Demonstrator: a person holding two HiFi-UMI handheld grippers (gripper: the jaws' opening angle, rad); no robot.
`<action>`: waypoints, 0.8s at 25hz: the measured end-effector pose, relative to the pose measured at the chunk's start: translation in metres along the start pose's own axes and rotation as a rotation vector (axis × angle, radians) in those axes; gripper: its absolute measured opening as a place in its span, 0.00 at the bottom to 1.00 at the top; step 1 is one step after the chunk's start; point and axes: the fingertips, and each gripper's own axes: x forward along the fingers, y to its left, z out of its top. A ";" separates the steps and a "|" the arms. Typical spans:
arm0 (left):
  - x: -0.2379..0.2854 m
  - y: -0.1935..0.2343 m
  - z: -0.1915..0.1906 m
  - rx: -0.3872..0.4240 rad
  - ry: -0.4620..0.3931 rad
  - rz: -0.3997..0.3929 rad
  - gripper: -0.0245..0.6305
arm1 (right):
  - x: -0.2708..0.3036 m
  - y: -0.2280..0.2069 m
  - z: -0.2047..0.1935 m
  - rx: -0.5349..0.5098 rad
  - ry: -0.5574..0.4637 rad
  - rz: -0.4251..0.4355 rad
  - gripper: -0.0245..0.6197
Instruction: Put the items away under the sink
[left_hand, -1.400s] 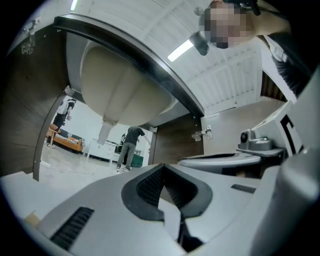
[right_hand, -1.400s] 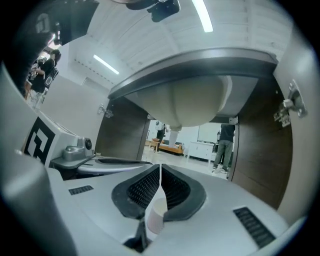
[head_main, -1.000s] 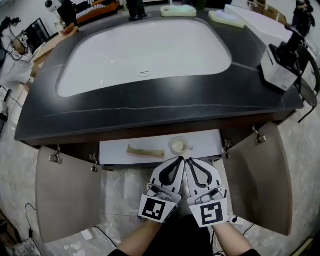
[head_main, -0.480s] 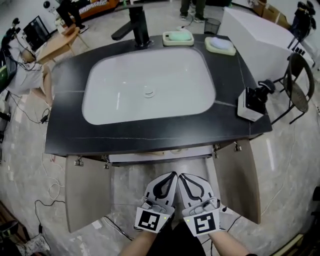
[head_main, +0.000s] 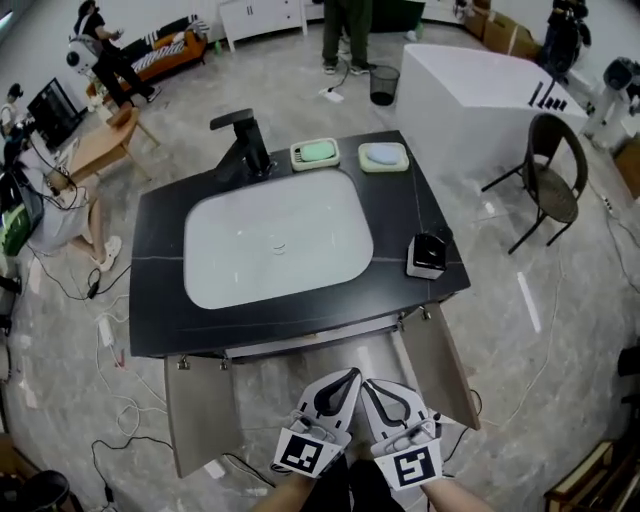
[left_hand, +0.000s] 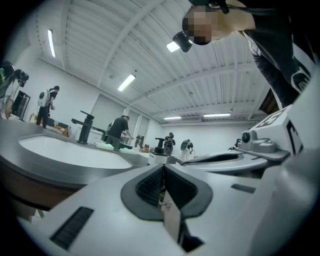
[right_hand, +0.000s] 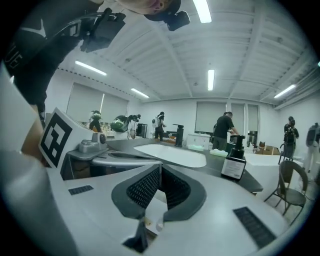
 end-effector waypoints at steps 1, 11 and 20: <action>0.004 -0.006 0.003 -0.010 0.011 -0.019 0.05 | -0.005 -0.006 0.005 0.006 0.006 -0.012 0.10; 0.058 -0.042 0.055 0.015 0.061 -0.269 0.05 | -0.031 -0.072 0.058 0.022 0.000 -0.215 0.10; 0.126 -0.036 0.064 0.020 0.112 -0.255 0.05 | -0.019 -0.176 0.061 0.083 -0.020 -0.259 0.10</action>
